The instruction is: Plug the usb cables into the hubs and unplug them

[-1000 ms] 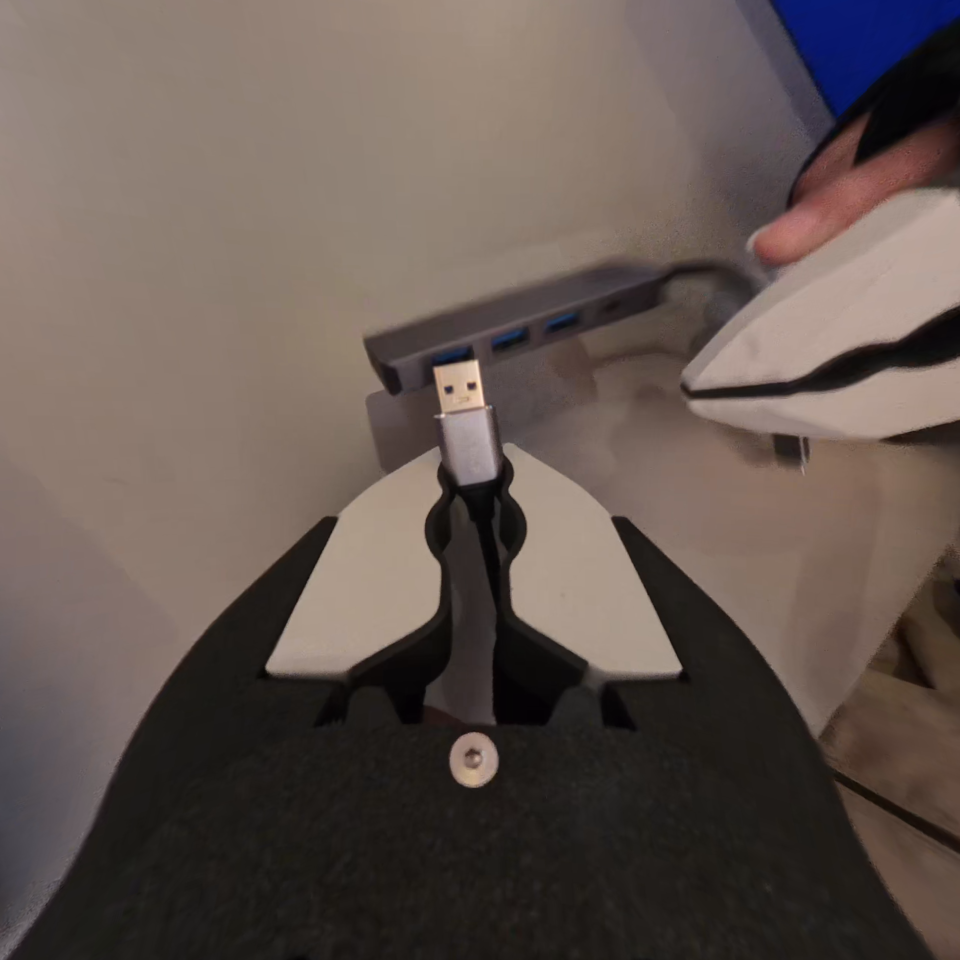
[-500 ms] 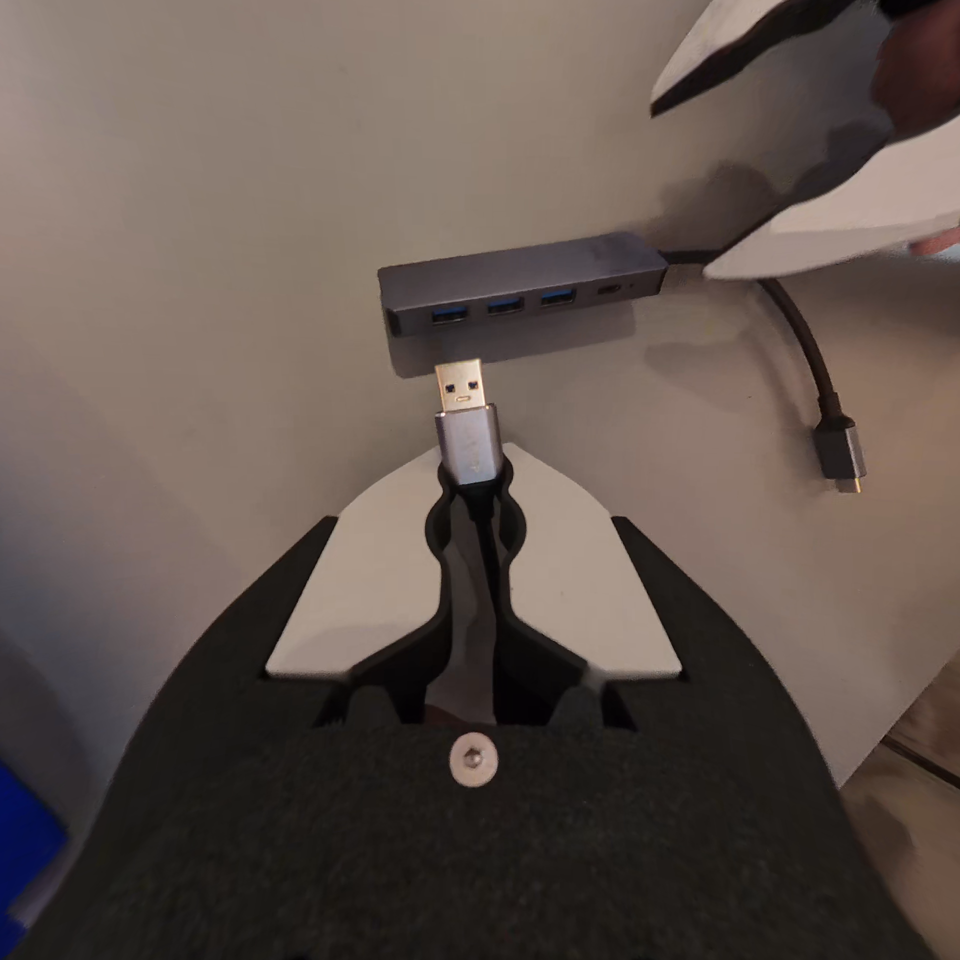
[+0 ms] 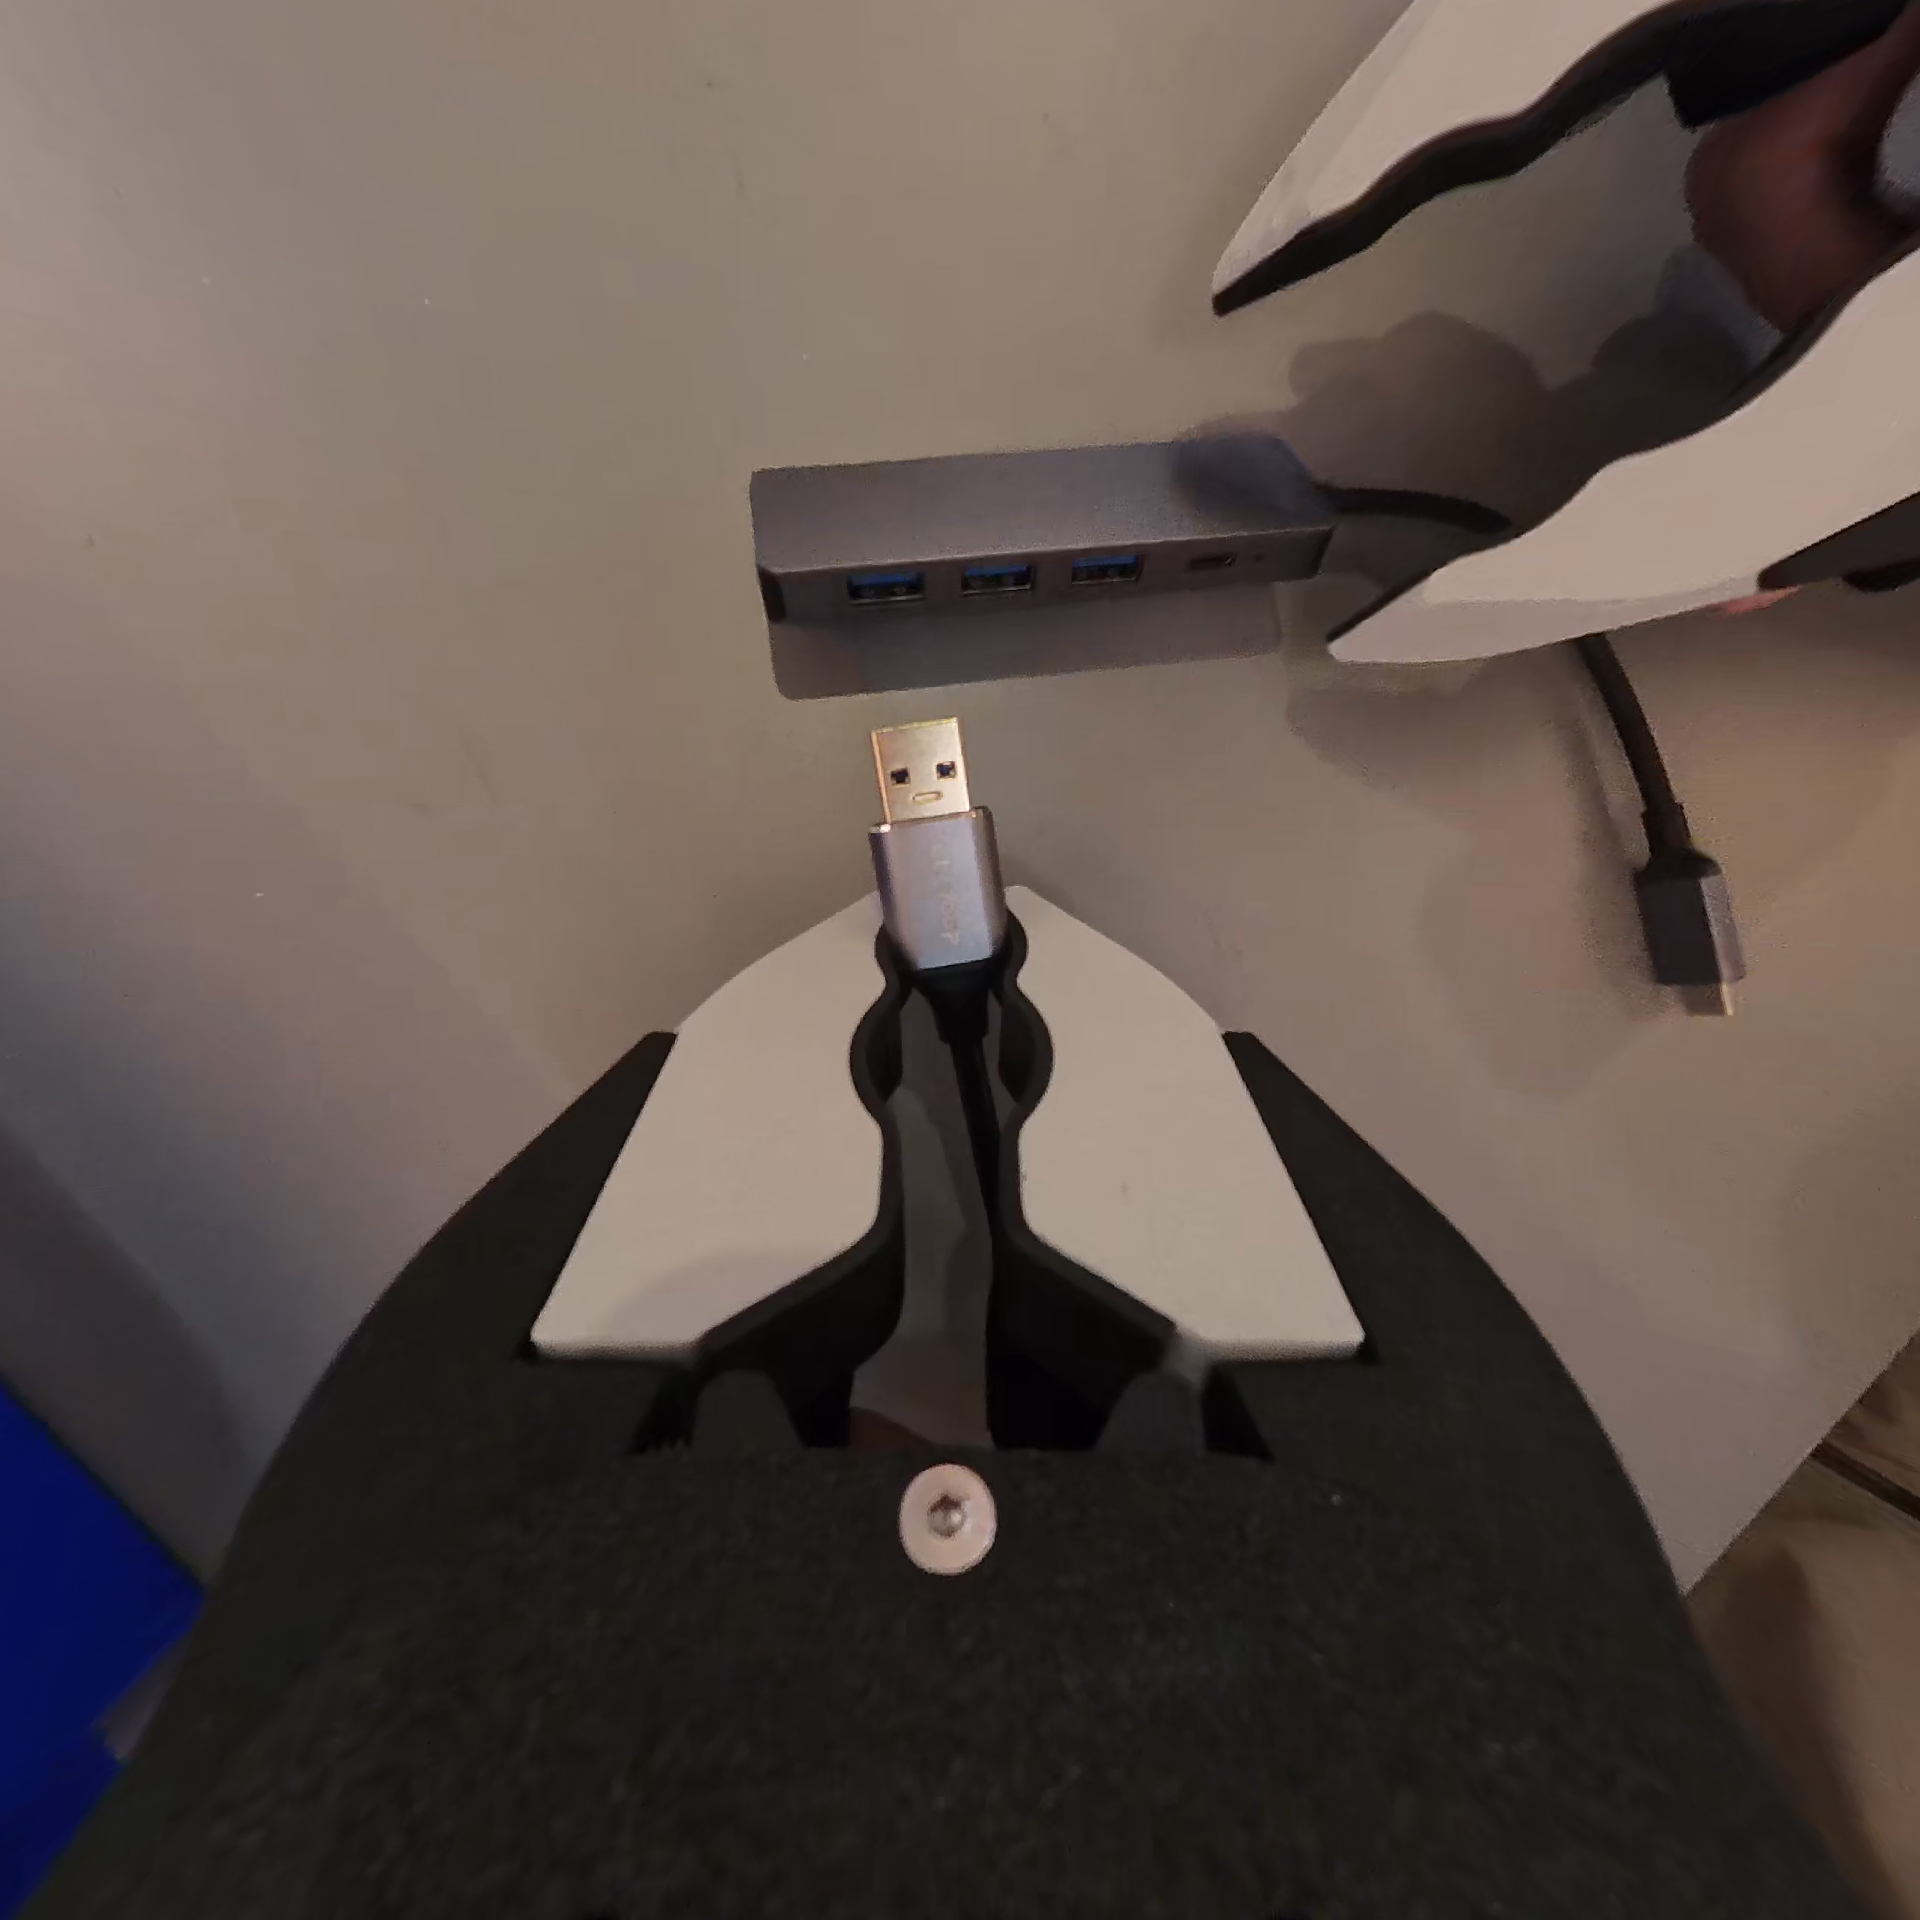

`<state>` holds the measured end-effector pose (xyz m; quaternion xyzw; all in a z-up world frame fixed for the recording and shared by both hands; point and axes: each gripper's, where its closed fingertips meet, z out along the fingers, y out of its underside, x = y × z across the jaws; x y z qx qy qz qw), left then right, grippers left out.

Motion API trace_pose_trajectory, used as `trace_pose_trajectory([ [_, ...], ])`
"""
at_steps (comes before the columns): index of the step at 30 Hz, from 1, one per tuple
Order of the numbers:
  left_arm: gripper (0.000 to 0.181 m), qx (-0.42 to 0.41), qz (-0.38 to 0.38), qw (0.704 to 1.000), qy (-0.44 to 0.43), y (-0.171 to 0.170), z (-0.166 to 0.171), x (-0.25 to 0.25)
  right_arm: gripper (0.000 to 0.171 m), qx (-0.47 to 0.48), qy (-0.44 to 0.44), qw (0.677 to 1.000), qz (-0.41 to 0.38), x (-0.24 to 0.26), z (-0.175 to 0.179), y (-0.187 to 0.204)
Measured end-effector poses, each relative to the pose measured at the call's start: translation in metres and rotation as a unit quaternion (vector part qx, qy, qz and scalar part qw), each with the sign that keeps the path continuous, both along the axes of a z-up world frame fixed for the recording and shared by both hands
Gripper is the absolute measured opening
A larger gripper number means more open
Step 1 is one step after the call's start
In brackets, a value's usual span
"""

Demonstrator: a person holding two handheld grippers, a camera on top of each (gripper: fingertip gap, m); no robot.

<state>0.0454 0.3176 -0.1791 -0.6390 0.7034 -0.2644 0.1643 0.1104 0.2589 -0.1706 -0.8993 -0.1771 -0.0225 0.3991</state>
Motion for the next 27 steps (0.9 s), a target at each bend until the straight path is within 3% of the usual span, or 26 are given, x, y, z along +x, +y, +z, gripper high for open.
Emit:
trace_pose_trajectory([
  [6, 0.013, -0.005, -0.008, 1.0, -0.001, -0.003, 0.0, 0.0, 0.06, -0.033, 0.037, 0.999, -0.016, -0.004, -0.012, 0.007],
  [9, 0.013, -0.011, -0.031, 0.999, -0.009, -0.009, 0.003, -0.001, 0.046, -0.047, 0.069, 0.996, -0.008, -0.009, -0.014, 0.006],
  [11, 0.013, -0.028, -0.054, 0.998, -0.032, -0.017, 0.011, 0.001, 0.035, -0.054, 0.081, 0.995, -0.008, -0.011, -0.015, 0.006],
  [15, 0.013, -0.012, -0.097, 0.991, -0.091, -0.021, 0.028, 0.003, 0.034, -0.055, 0.065, 0.996, 0.003, -0.013, -0.015, 0.005],
  [20, 0.013, 0.022, -0.202, 0.959, -0.198, -0.046, 0.062, -0.007, 0.034, -0.035, 0.012, 0.999, 0.033, -0.012, -0.009, -0.004],
  [27, 0.013, 0.02, -0.189, 0.969, -0.156, -0.041, 0.048, -0.006, 0.034, 0.021, -0.001, 0.999, 0.026, 0.012, 0.016, -0.013],
])
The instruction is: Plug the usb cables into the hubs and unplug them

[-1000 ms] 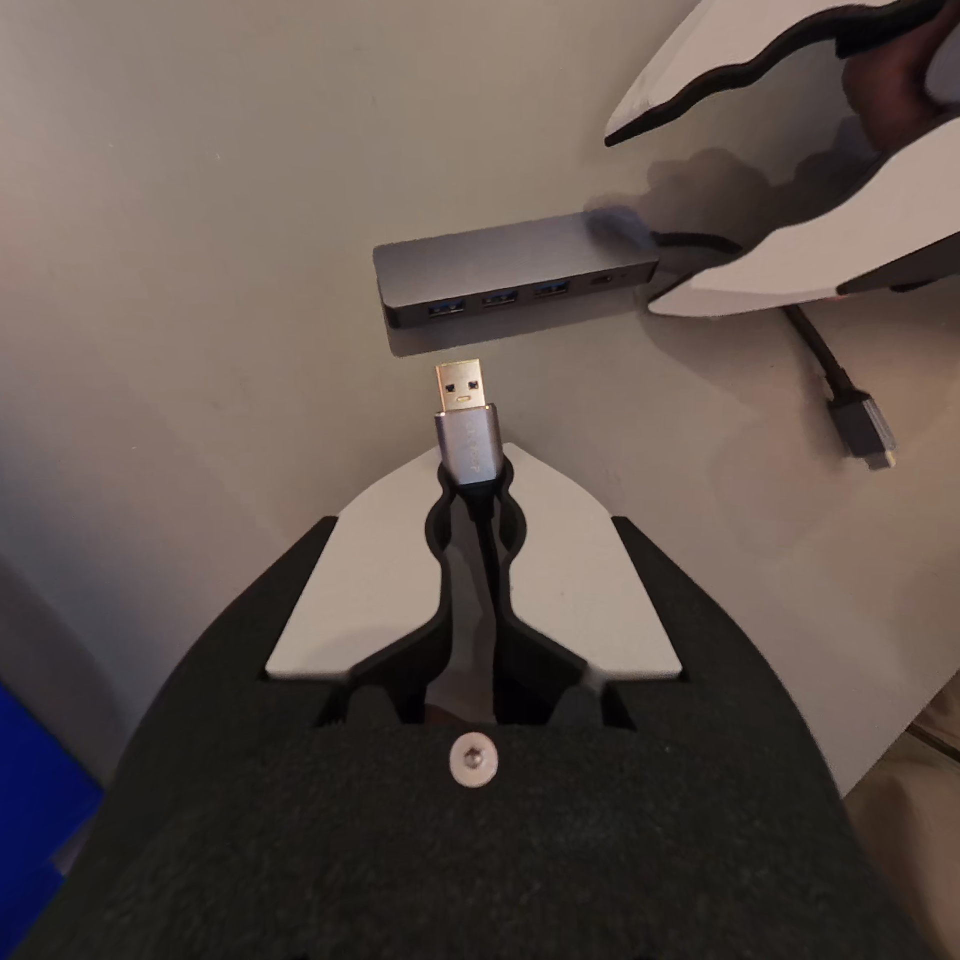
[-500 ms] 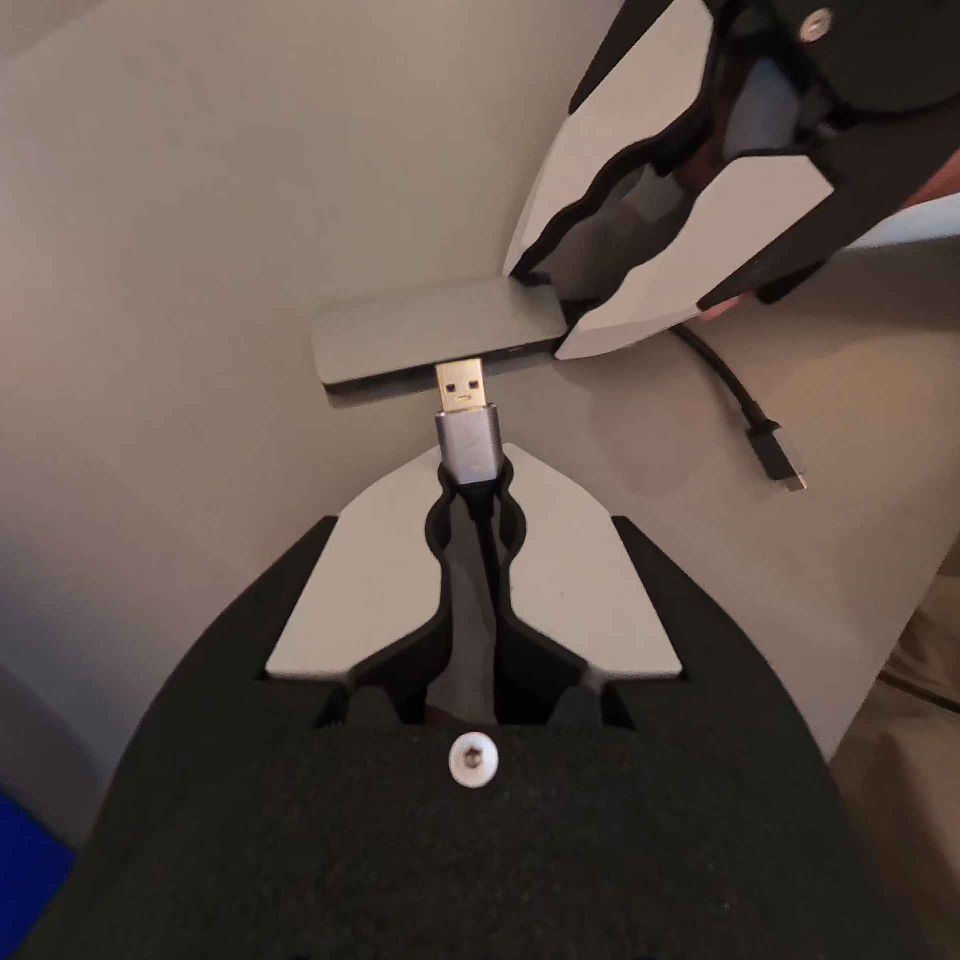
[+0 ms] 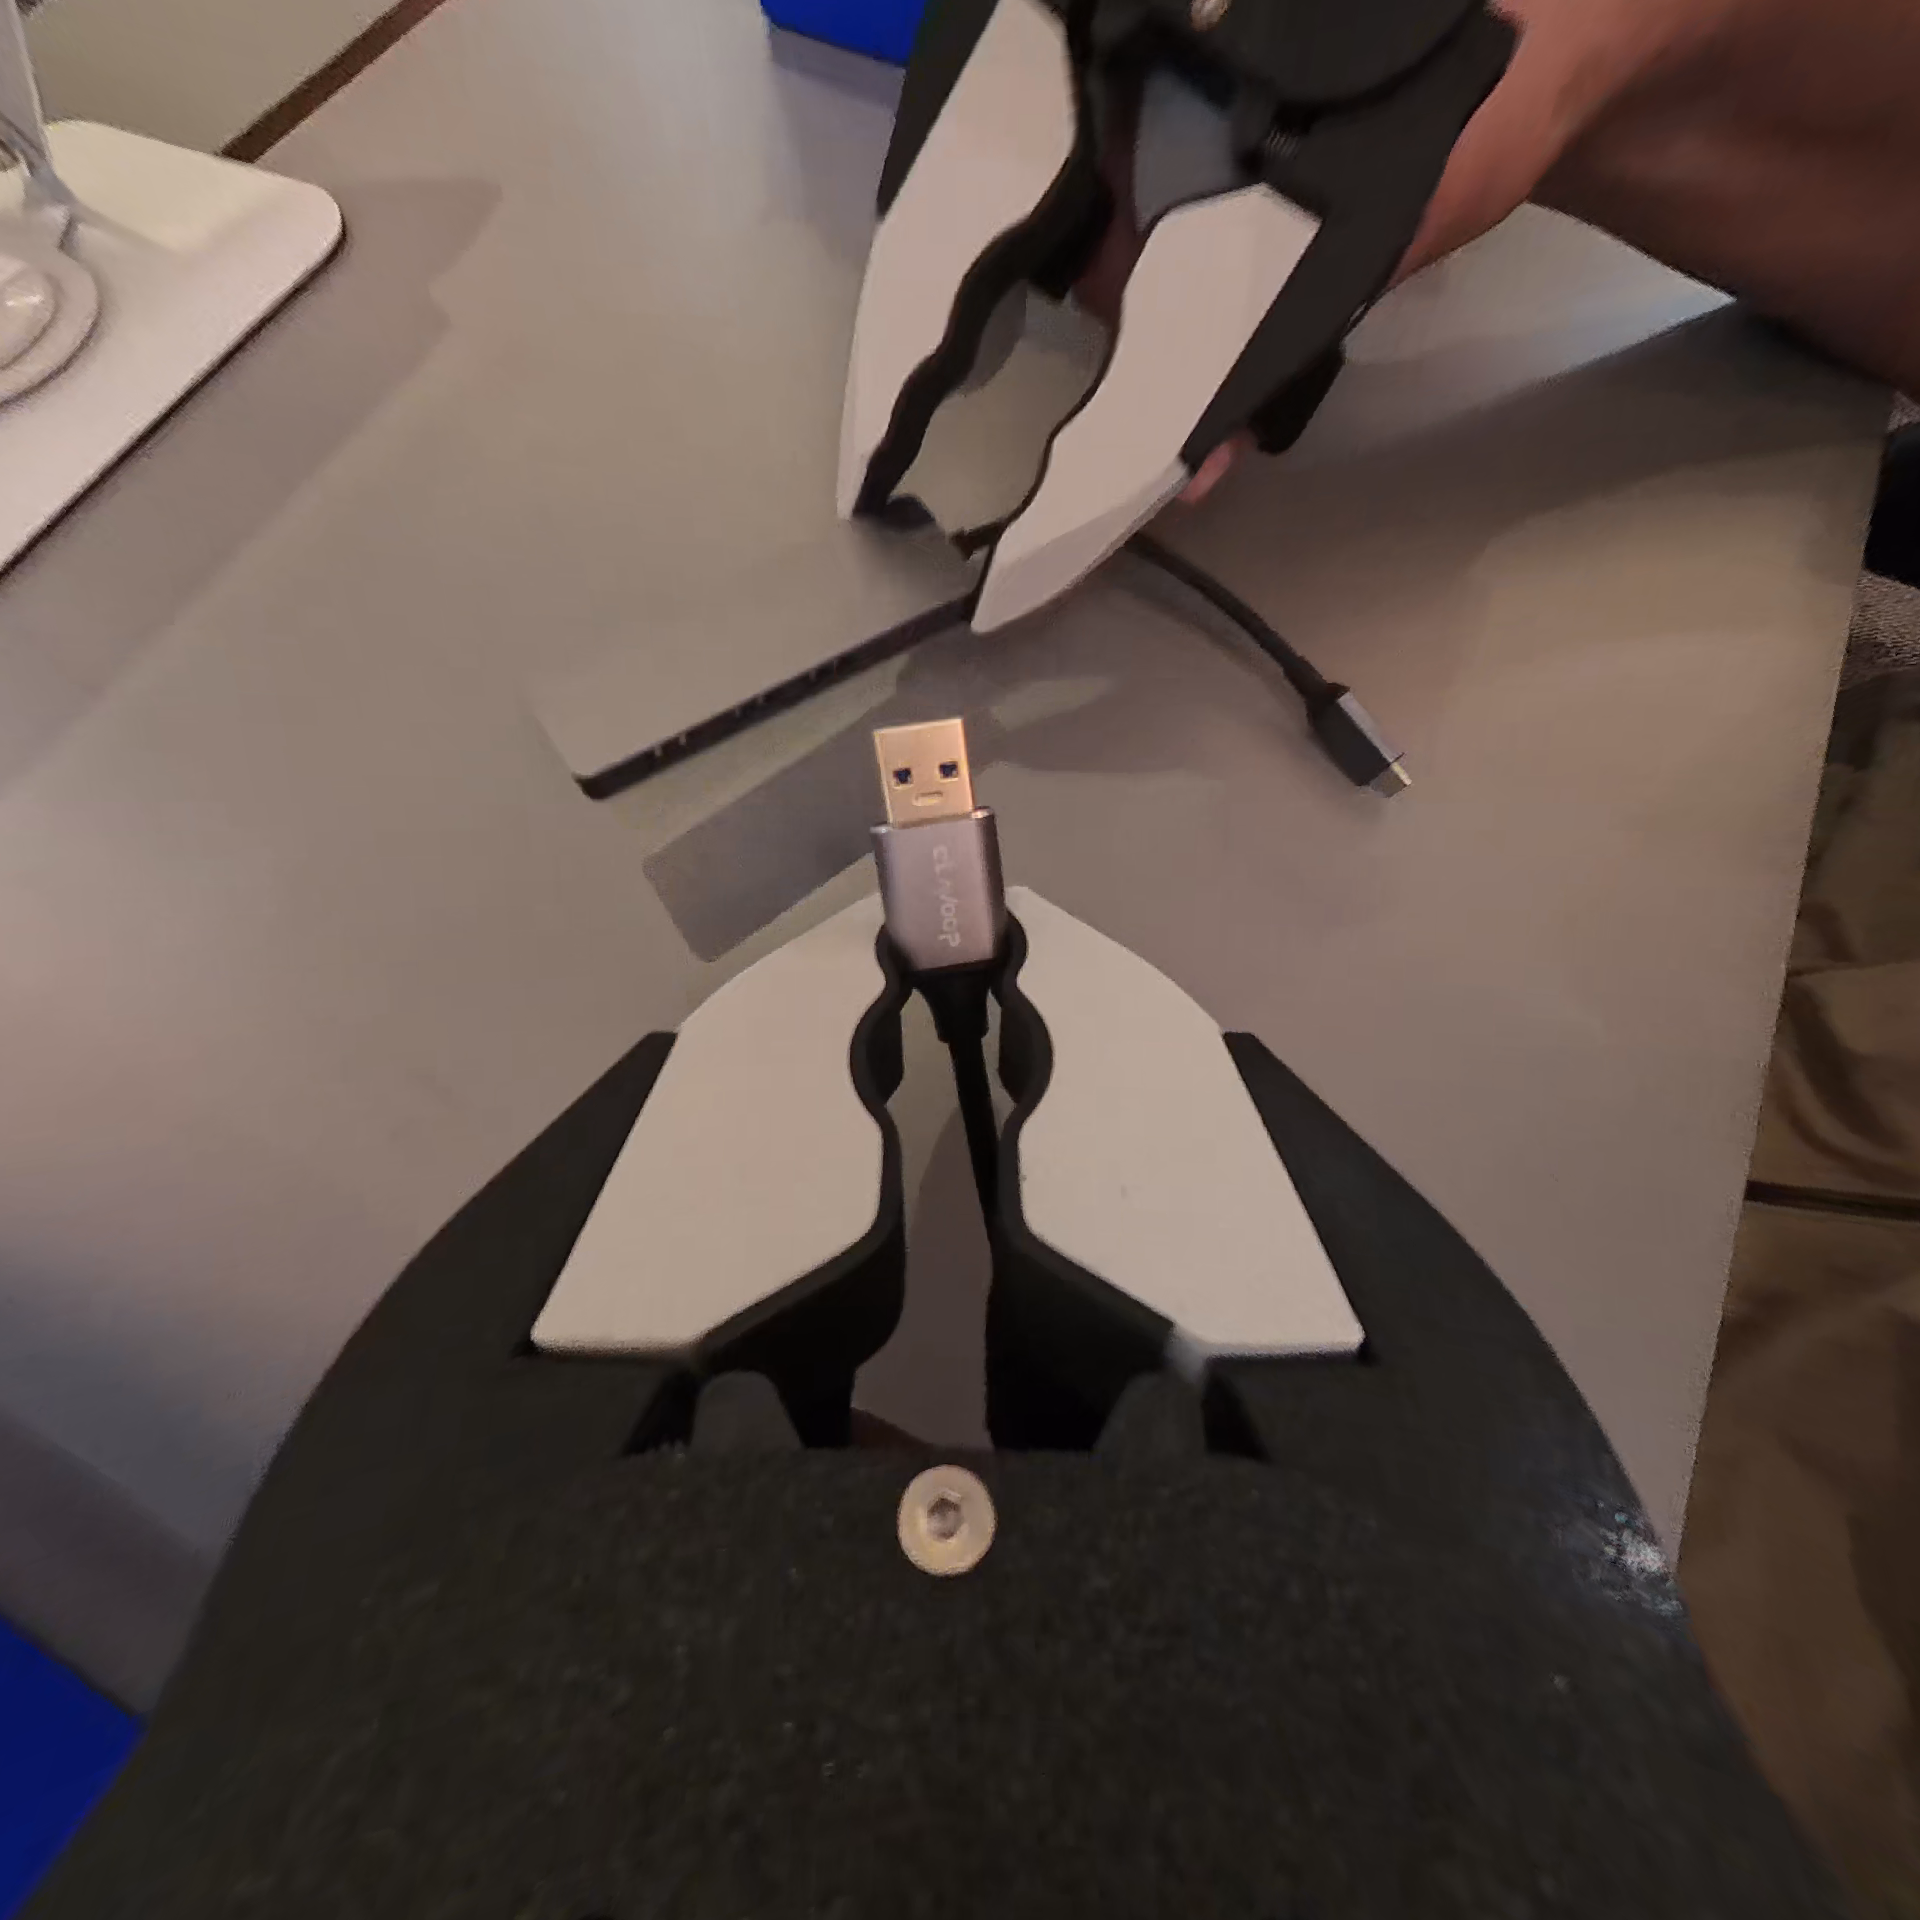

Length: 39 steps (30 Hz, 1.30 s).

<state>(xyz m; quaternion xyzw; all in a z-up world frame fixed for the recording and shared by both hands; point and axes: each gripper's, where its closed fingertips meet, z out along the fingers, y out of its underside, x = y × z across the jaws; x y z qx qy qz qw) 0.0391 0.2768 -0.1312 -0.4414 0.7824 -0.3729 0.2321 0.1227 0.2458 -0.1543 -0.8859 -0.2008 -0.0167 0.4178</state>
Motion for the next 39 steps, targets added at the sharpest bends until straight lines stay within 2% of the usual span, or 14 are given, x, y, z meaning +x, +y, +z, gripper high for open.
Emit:
trace_pose_trajectory([
  [3, 0.013, 0.008, 0.018, 1.0, 0.015, 0.006, -0.007, 0.004, 0.034, 0.022, -0.007, 1.0, 0.01, -0.001, 0.01, -0.001],
  [7, 0.013, 0.024, 0.089, 0.994, 0.05, 0.027, -0.019, 0.011, 0.034, 0.024, -0.007, 1.0, 0.018, -0.003, 0.011, -0.002],
  [11, 0.013, 0.046, 0.157, 0.983, 0.085, 0.04, -0.031, 0.018, 0.034, 0.016, 0.047, 0.999, 0.013, -0.005, 0.011, -0.001],
  [23, 0.013, 0.047, 0.161, 0.979, 0.112, 0.03, -0.03, 0.02, 0.034, 0.024, 0.096, 0.995, 0.018, -0.009, 0.015, 0.0],
  [32, 0.013, 0.029, 0.161, 0.978, 0.129, 0.029, -0.033, 0.012, 0.034, 0.052, 0.186, 0.981, 0.036, -0.011, 0.033, -0.003],
  [36, 0.013, 0.033, 0.155, 0.98, 0.121, 0.028, -0.029, 0.01, 0.034, 0.049, 0.173, 0.983, 0.035, -0.012, 0.031, -0.002],
  [39, 0.013, 0.063, 0.162, 0.978, 0.119, 0.033, -0.03, 0.011, 0.034, 0.056, 0.102, 0.992, 0.04, -0.016, 0.029, 0.0],
])
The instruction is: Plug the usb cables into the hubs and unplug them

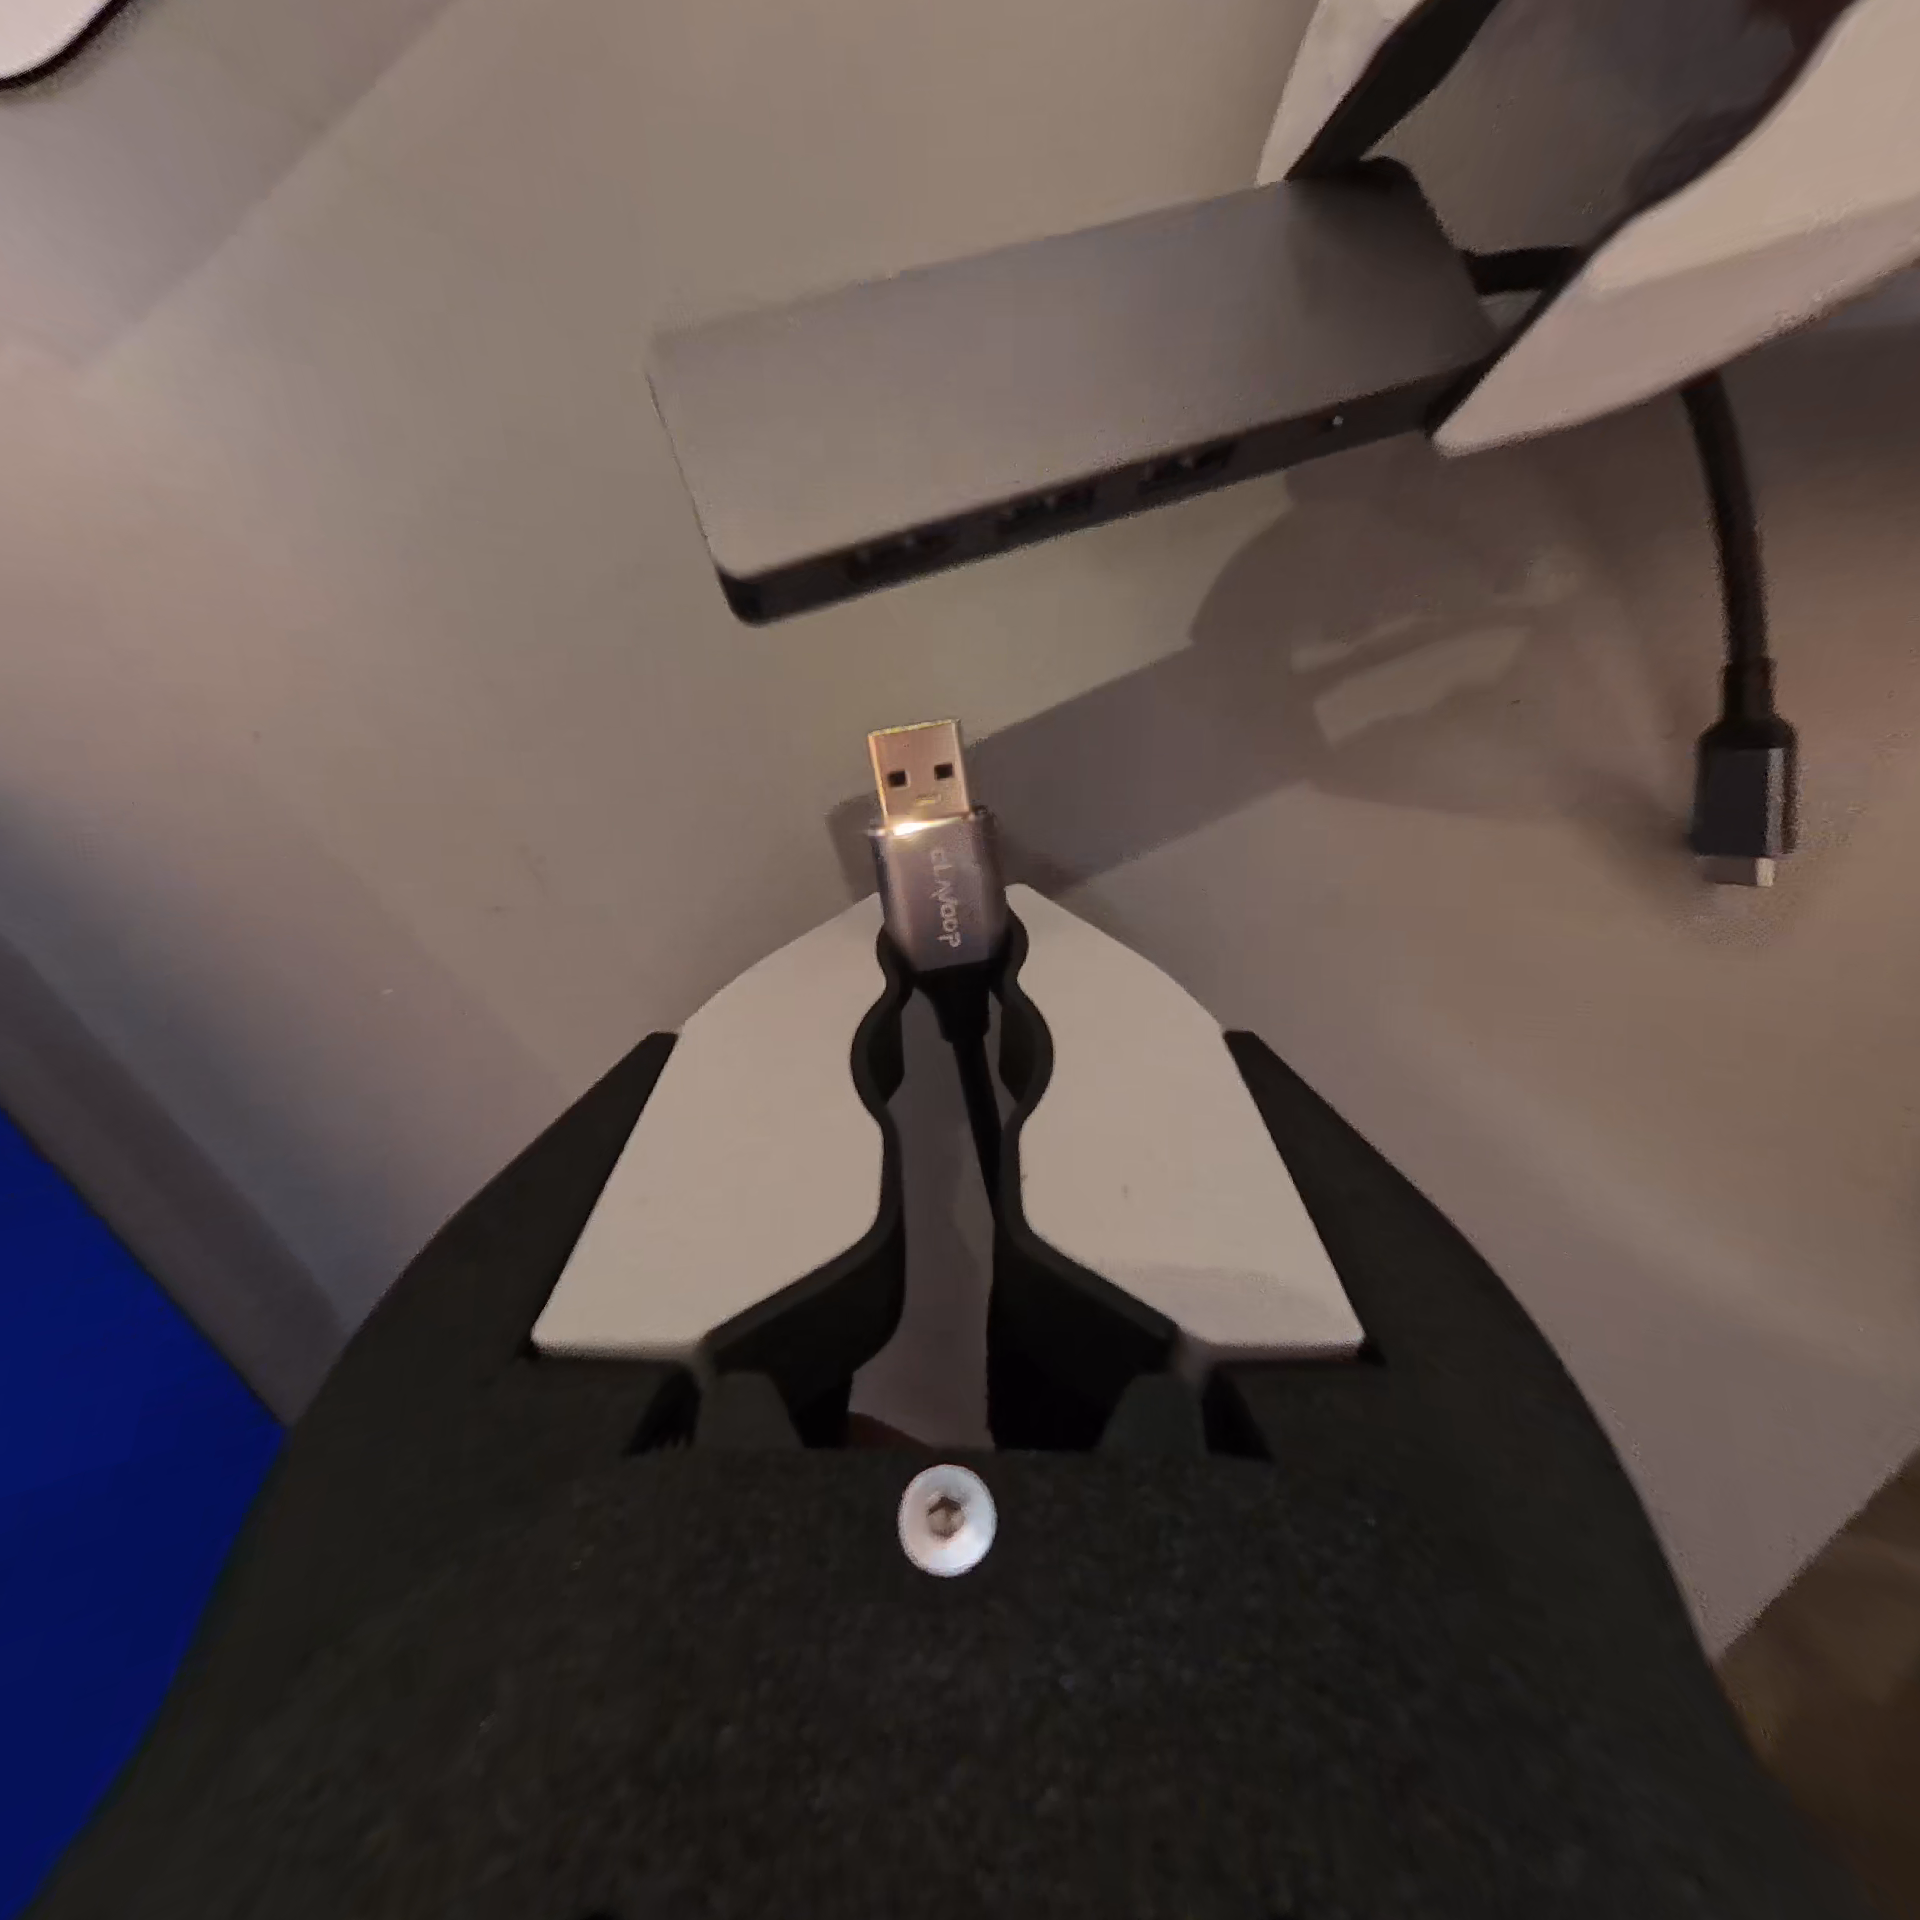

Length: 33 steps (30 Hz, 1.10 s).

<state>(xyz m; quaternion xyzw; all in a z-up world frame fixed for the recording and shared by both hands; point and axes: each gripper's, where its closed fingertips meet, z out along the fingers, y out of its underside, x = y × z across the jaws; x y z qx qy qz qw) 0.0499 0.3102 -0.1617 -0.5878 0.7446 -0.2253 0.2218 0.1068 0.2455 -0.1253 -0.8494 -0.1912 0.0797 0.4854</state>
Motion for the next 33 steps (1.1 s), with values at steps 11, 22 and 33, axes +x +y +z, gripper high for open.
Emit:
trace_pose_trajectory([
  [11, 0.013, 0.017, 0.016, 1.0, 0.017, 0.005, -0.008, 0.003, 0.034, -0.02, -0.133, 0.991, -0.012, -0.005, -0.011, 0.004],
  [22, 0.013, 0.014, 0.028, 0.999, 0.03, 0.005, -0.012, 0.007, 0.034, -0.031, -0.156, 0.987, -0.016, -0.004, -0.014, 0.004],
  [33, 0.013, 0.02, 0.038, 0.999, 0.031, 0.004, -0.013, 0.012, 0.034, -0.037, -0.182, 0.982, -0.023, -0.005, -0.015, 0.005],
])
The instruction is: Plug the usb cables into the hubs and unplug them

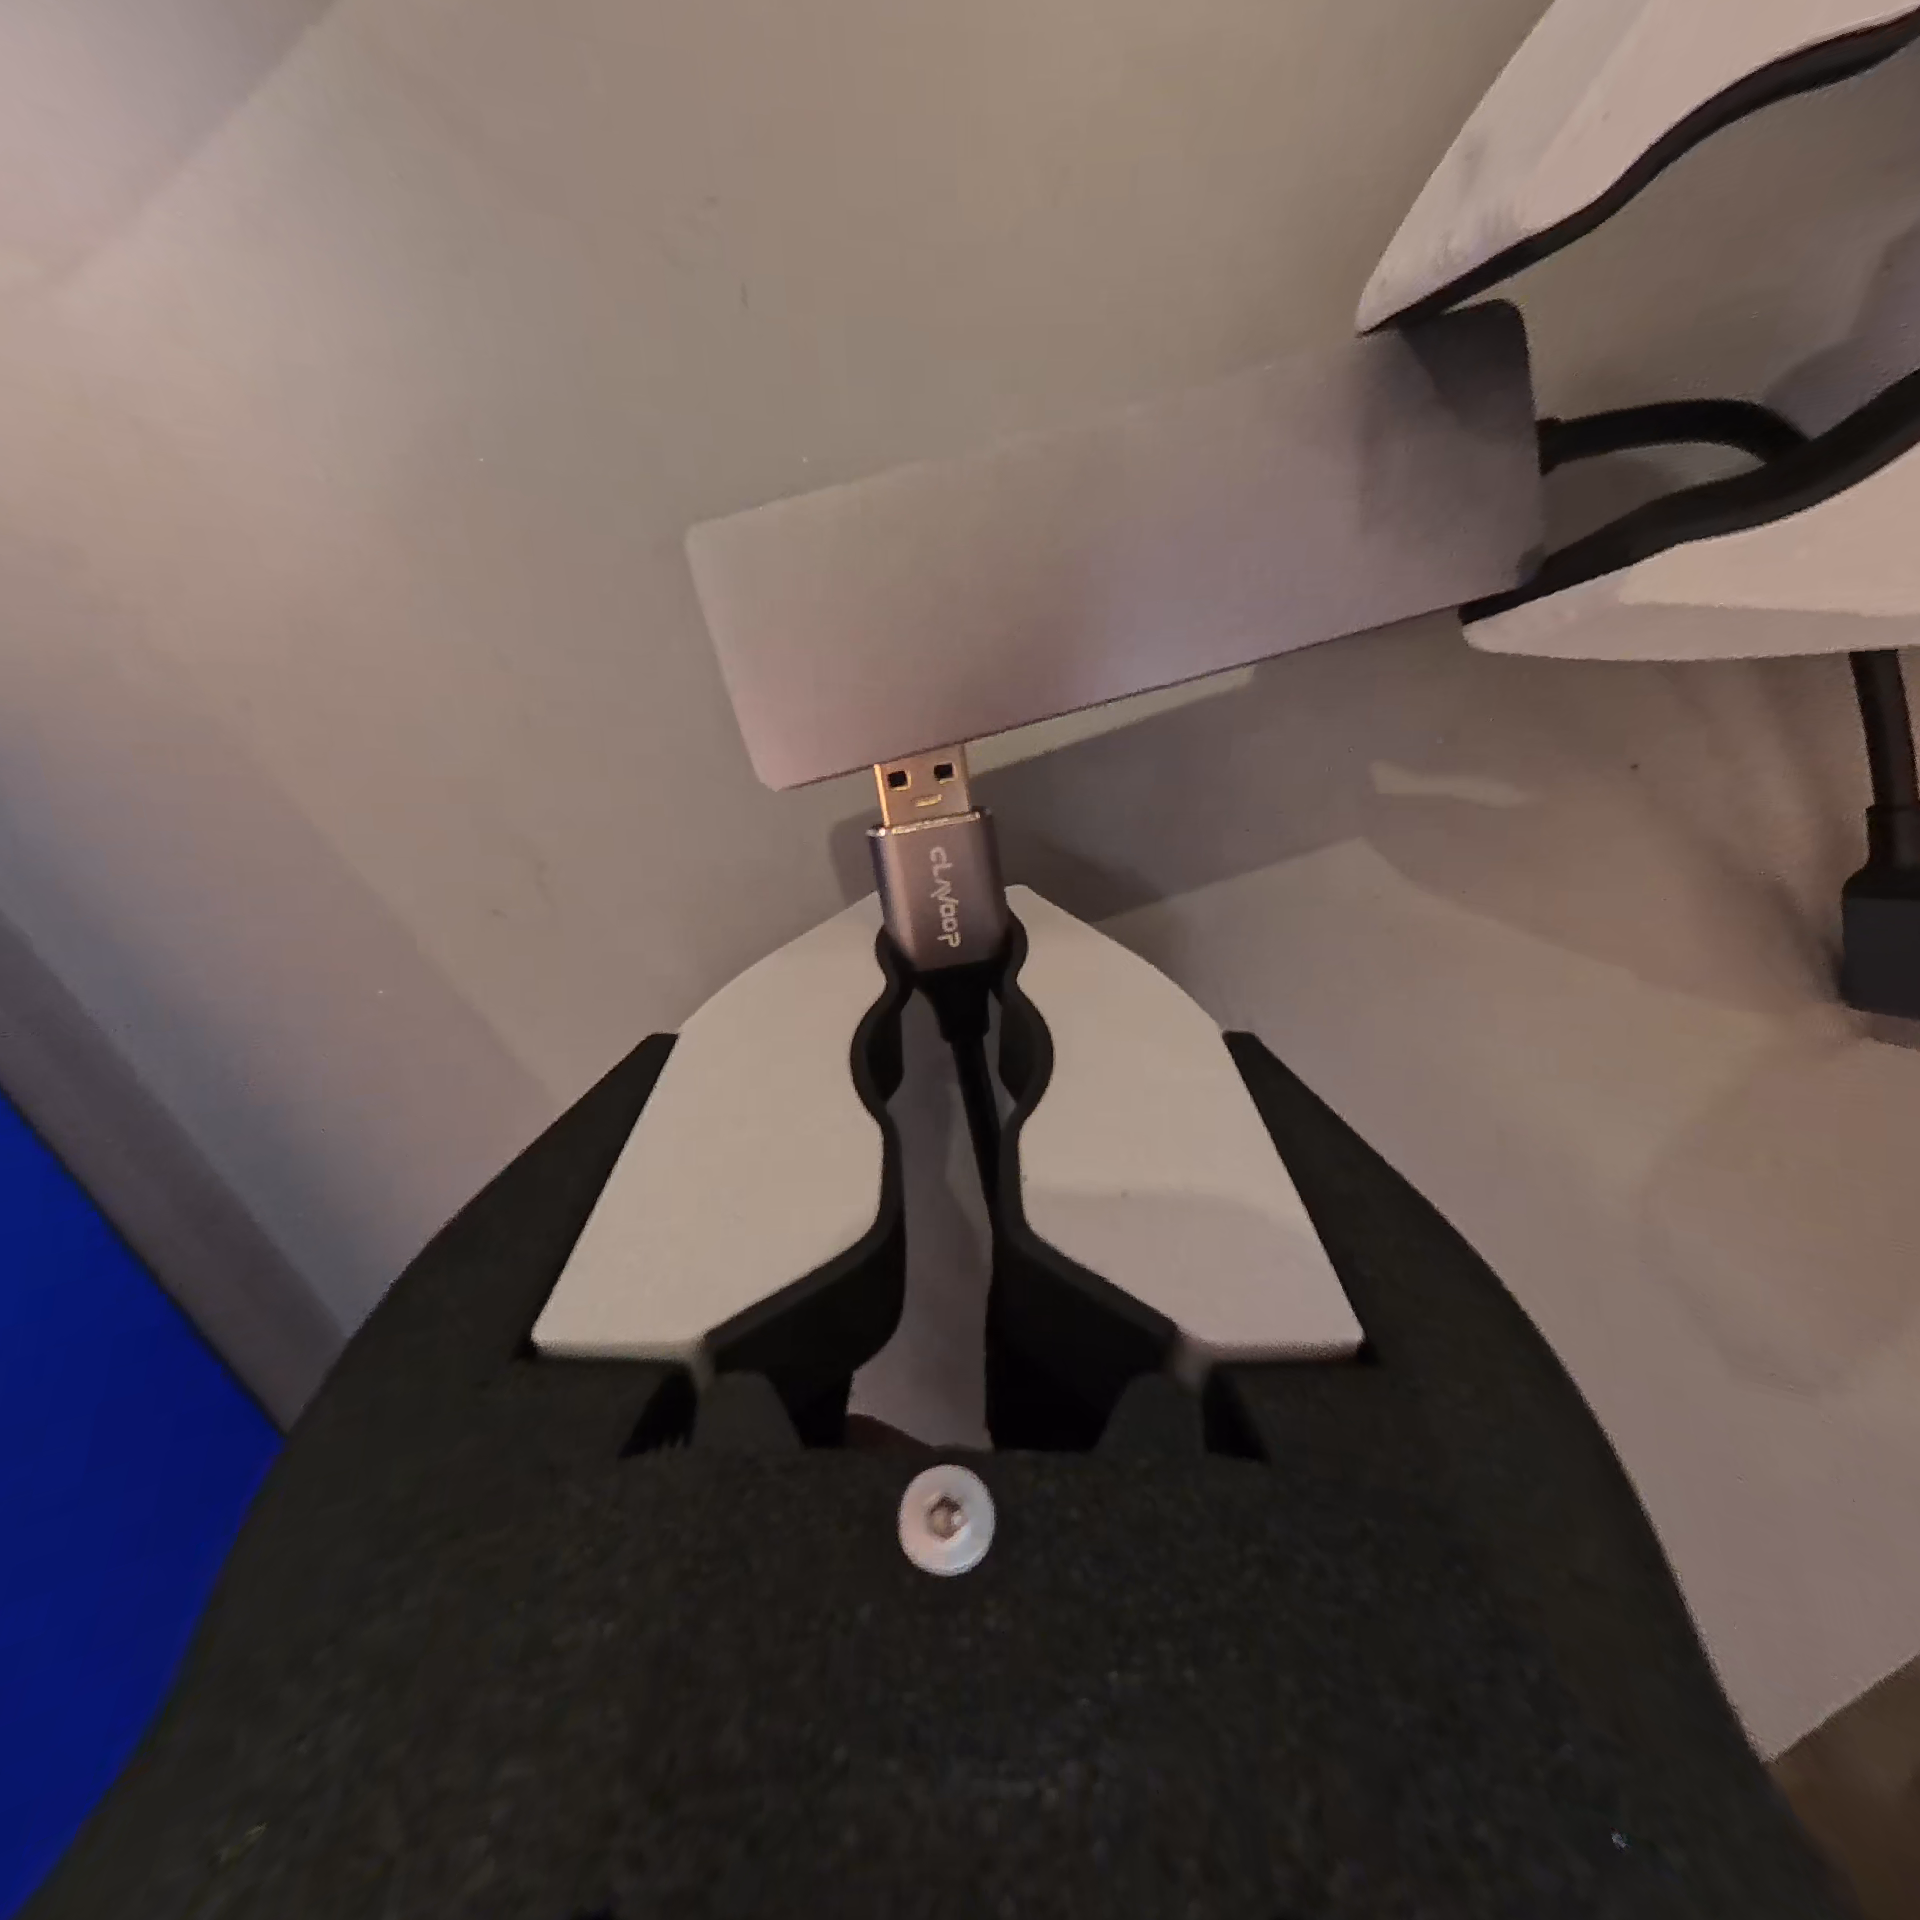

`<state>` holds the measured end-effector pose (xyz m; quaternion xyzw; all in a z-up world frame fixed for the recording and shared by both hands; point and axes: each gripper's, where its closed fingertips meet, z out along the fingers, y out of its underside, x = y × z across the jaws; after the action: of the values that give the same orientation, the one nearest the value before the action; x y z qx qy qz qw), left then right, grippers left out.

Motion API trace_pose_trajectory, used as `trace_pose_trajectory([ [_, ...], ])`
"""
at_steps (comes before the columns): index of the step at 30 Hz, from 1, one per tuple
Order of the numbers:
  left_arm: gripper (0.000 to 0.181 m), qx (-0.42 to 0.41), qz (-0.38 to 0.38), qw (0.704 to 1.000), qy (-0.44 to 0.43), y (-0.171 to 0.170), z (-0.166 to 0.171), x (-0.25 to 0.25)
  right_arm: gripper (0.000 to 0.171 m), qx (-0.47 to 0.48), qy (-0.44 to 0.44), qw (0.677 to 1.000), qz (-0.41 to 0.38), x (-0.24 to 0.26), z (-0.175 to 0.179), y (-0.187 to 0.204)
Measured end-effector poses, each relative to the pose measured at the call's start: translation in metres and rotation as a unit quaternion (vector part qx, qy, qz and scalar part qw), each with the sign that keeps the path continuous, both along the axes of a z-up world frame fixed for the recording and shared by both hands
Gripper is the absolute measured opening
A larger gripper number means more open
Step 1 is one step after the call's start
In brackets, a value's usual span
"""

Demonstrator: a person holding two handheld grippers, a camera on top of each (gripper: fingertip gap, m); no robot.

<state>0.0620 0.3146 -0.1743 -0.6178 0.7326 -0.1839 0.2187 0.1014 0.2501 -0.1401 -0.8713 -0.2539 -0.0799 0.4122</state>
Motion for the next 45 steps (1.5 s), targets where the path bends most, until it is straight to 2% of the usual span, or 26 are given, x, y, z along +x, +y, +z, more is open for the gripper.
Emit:
trace_pose_trajectory([
  [6, 0.013, -0.005, 0.016, 1.0, -0.004, 0.001, -0.004, 0.003, 0.034, -0.004, -0.017, 1.0, -0.007, 0.0, -0.001, 0.001],
  [13, 0.013, 0.024, 0.004, 1.0, -0.018, 0.003, -0.008, 0.007, 0.034, -0.023, -0.095, 0.995, -0.016, 0.007, -0.011, 0.001],
  [22, 0.013, -0.003, -0.031, 0.997, -0.074, -0.001, -0.005, 0.011, 0.034, -0.025, -0.005, 1.0, -0.007, 0.005, -0.013, -0.001],
  [26, 0.014, 0.016, -0.04, 0.994, -0.104, 0.0, -0.001, 0.016, 0.034, -0.028, 0.026, 0.999, -0.012, 0.008, -0.014, -0.001],
  [31, 0.013, 0.014, -0.033, 0.995, -0.096, -0.001, -0.002, 0.017, 0.034, -0.031, 0.054, 0.998, -0.015, 0.009, -0.015, -0.002],
  [36, 0.013, 0.043, -0.009, 0.997, -0.055, 0.004, -0.008, 0.012, 0.034, -0.034, -0.01, 0.999, -0.017, 0.007, -0.017, 0.001],
  [42, 0.013, 0.039, -0.007, 0.999, -0.038, 0.004, -0.01, 0.01, 0.034, -0.03, -0.078, 0.996, -0.011, 0.006, -0.016, 0.001],
  [45, 0.013, 0.038, -0.007, 0.999, -0.037, 0.005, -0.011, 0.01, 0.034, -0.028, -0.073, 0.997, -0.003, 0.004, -0.016, 0.001],
])
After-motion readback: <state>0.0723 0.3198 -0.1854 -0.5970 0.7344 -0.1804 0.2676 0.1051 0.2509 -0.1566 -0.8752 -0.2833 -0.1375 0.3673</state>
